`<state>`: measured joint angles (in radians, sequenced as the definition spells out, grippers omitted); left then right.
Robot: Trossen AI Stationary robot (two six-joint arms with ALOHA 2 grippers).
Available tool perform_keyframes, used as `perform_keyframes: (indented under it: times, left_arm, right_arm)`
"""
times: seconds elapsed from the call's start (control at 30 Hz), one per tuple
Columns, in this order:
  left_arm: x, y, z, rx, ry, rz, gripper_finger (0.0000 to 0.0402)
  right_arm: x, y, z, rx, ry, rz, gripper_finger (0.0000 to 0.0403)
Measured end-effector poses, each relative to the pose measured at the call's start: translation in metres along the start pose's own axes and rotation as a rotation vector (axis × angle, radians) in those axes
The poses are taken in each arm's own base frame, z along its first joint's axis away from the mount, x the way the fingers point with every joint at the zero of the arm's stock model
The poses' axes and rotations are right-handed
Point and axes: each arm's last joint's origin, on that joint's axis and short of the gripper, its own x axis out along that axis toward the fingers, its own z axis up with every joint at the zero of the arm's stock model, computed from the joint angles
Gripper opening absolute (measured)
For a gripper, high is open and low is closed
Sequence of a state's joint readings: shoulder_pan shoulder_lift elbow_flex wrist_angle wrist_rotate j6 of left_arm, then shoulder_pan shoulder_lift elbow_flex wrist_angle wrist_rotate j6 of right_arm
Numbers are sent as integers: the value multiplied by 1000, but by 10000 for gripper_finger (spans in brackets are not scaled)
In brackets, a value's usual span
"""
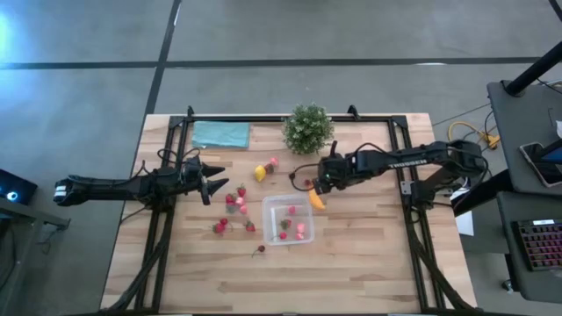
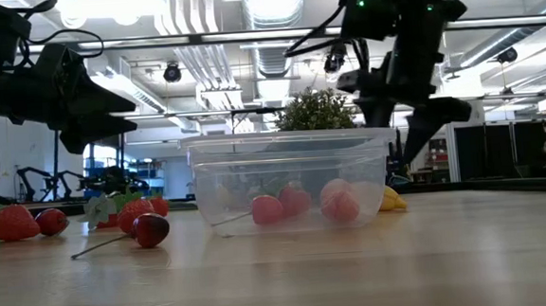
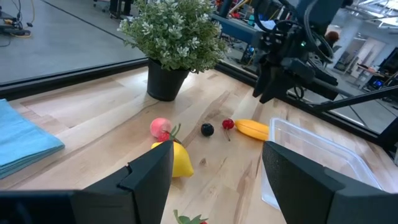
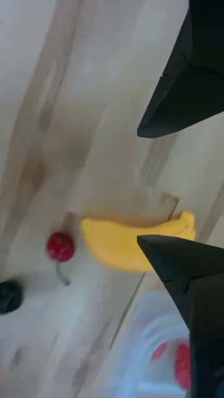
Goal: Pick and placing Produce into tupperware
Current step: Put the yellow banana into the transparent bin
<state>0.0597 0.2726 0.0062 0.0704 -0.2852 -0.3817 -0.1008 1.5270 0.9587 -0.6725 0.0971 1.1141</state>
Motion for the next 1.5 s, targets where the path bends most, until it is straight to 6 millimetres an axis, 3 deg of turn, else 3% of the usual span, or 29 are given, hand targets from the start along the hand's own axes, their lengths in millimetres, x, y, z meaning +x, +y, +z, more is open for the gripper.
perform_keyframes:
  times: [0.2,0.53,0.9,1.2,1.5]
  left_arm:
    - [0,0,0,1,2,1,233]
    - [0,0,0,1,2,0,233]
    - [0,0,0,1,1,0,233]
    - [0,0,0,1,1,0,233]
    - [0,0,0,1,2,1,233]
  right_arm:
    - [10,15,7,19,19,112,260]
    - [46,20,6,142,154,71,252]
    - [42,49,23,178,134,116,268]
    - [63,57,22,178,240,-1,267]
    - [59,56,25,75,281,-80,267]
